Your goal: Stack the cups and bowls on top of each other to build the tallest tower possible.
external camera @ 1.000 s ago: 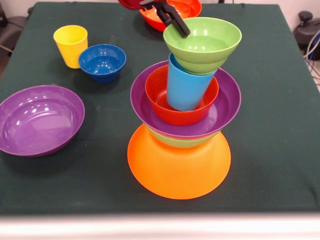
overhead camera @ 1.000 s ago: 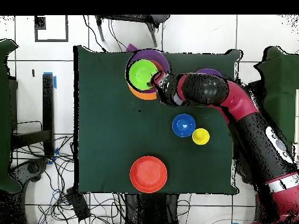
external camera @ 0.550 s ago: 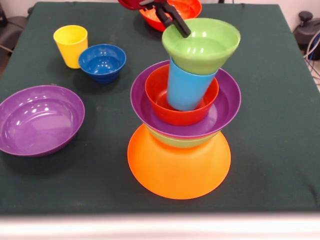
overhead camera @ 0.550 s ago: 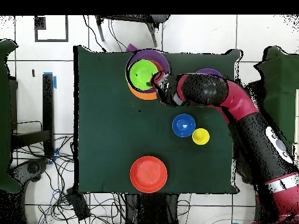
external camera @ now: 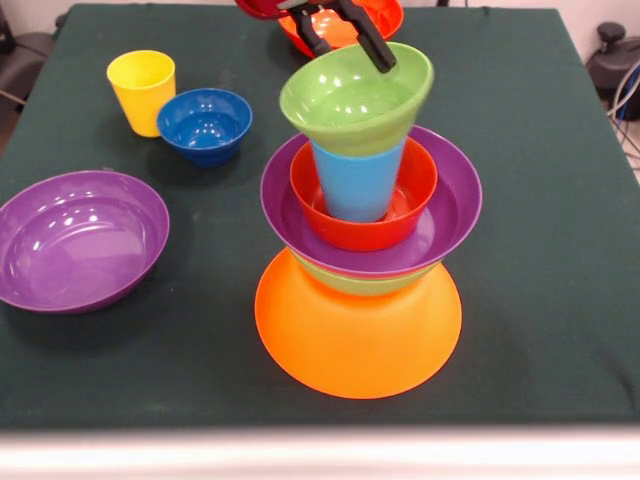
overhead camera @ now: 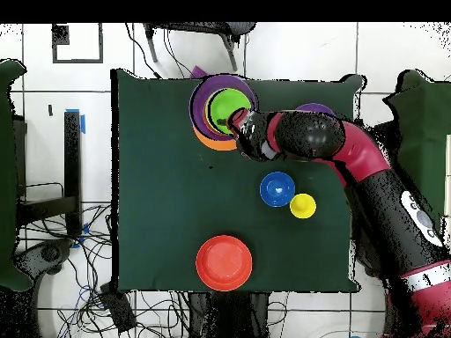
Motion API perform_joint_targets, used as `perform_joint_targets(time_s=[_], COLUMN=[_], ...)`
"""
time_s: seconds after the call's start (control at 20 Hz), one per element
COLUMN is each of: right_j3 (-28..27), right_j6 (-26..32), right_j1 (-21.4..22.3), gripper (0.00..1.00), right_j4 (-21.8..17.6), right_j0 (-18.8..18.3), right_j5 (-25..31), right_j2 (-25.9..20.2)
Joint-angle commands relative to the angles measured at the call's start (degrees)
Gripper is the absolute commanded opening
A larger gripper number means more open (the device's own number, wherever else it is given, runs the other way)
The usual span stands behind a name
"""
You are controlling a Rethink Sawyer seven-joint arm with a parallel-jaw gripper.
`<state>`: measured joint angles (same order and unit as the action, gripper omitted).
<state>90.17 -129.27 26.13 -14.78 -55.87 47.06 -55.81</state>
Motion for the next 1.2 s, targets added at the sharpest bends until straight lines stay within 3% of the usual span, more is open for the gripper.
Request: perform_joint_targets(time_s=[0.05,1.2], right_j3=[-1.88,-2.86], right_j6=[9.84,9.16], right_j1=[0.02,0.99], gripper=[1.00,1.00], right_j4=[-4.29,-4.46], right_j0=[2.39,2.73], right_j5=[1.17,3.33], right_j2=[3.22,4.06])
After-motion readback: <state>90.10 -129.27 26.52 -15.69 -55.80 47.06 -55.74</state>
